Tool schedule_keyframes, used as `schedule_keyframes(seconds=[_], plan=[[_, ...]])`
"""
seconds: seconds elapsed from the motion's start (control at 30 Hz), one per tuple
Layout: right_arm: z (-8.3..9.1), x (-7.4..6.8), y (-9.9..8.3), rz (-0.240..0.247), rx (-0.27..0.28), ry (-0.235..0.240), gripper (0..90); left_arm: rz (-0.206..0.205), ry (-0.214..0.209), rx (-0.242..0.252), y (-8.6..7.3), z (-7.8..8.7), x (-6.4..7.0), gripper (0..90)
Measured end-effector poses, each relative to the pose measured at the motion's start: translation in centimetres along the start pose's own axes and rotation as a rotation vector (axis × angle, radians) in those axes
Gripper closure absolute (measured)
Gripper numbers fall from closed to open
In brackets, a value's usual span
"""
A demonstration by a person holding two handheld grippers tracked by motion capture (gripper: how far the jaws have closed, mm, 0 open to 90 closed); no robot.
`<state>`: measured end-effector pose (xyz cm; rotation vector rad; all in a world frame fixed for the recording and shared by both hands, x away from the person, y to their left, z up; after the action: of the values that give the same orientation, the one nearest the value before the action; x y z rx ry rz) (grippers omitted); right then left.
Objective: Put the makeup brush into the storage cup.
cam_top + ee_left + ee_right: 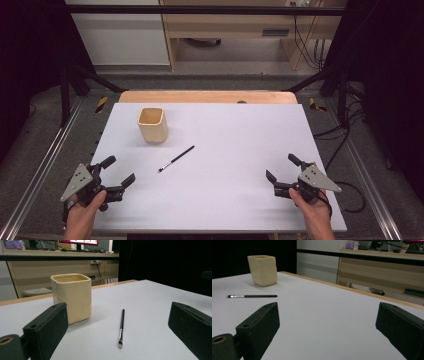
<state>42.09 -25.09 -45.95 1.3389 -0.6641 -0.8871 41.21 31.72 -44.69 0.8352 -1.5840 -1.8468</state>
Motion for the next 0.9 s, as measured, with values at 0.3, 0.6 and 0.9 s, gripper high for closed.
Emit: schedule_keyframes(seconds=[0.3, 0.6, 0.9], plan=[[0.2, -0.1, 0.2, -0.014, 0.018, -0.018, 6.1, -0.009, -0.009, -0.042, 0.7, 0.0, 0.5, 2.8], [0.2, -1.0, 0.6, 0.009, 0.03, -0.009, 5.2, -0.049, -0.021, -0.139, 2.3, -2.3, 1.1, 3.1], [0.7, -0.5, 0.7, 0.02, 0.023, -0.075, 5.2, -0.123, -0.095, -0.264, 4.9, -6.6, 2.2, 3.0]])
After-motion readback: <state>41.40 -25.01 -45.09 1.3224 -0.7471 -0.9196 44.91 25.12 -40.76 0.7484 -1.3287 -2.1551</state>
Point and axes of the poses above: each handheld gripper's, and its own axes: z roughly backward along the jaws, y roughly out of its top, x roughly to its right, the point moved 1 cm from there along -z, roughly forward along the jaws, and after that the axes turned 8 degrees about -z, right-handed, at the moved point
